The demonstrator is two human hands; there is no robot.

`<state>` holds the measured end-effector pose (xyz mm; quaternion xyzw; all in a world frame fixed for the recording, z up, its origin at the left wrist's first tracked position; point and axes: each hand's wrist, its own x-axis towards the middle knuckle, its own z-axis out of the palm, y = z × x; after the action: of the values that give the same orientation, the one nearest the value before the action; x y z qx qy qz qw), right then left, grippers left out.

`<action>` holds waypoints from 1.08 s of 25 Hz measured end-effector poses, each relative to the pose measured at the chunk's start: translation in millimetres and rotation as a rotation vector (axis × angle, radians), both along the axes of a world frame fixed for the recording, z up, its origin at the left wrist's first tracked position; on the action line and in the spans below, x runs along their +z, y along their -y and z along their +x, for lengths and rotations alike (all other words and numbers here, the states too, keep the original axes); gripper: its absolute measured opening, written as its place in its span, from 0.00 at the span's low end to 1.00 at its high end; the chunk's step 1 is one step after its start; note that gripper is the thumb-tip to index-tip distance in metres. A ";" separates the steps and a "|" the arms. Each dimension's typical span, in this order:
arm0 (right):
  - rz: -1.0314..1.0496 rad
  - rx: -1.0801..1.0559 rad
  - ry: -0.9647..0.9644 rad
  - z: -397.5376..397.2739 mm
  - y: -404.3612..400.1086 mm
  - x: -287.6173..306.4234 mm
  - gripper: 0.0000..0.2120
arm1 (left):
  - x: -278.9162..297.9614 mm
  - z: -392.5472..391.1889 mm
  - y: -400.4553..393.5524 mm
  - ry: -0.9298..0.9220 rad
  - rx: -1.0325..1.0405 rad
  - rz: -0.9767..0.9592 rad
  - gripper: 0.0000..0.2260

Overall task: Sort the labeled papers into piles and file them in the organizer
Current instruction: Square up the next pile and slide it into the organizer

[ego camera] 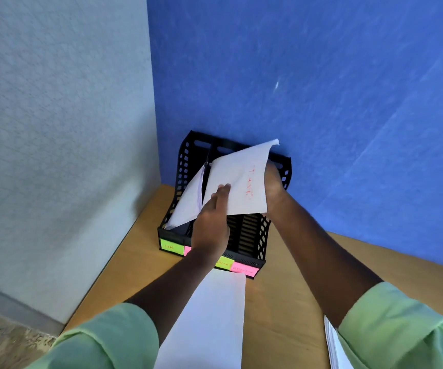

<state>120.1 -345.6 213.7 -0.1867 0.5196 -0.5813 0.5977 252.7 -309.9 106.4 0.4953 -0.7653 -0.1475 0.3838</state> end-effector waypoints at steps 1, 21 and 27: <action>-0.008 0.020 -0.028 -0.9 3.4 3.6 0.28 | -1.9 0.3 0.8 0.006 0.012 0.015 0.40; 0.203 0.331 -1.374 34.6 55.8 -68.4 0.03 | -31.8 54.1 36.2 0.465 -0.054 0.076 0.28; 0.264 0.344 -1.321 54.0 69.0 -90.5 0.05 | -37.8 78.6 37.5 0.461 -0.065 0.023 0.25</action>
<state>174.1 -414.6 123.2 -0.5067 0.8040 -0.1749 0.2575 331.4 -347.4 68.6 0.4954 -0.8465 -0.0514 0.1884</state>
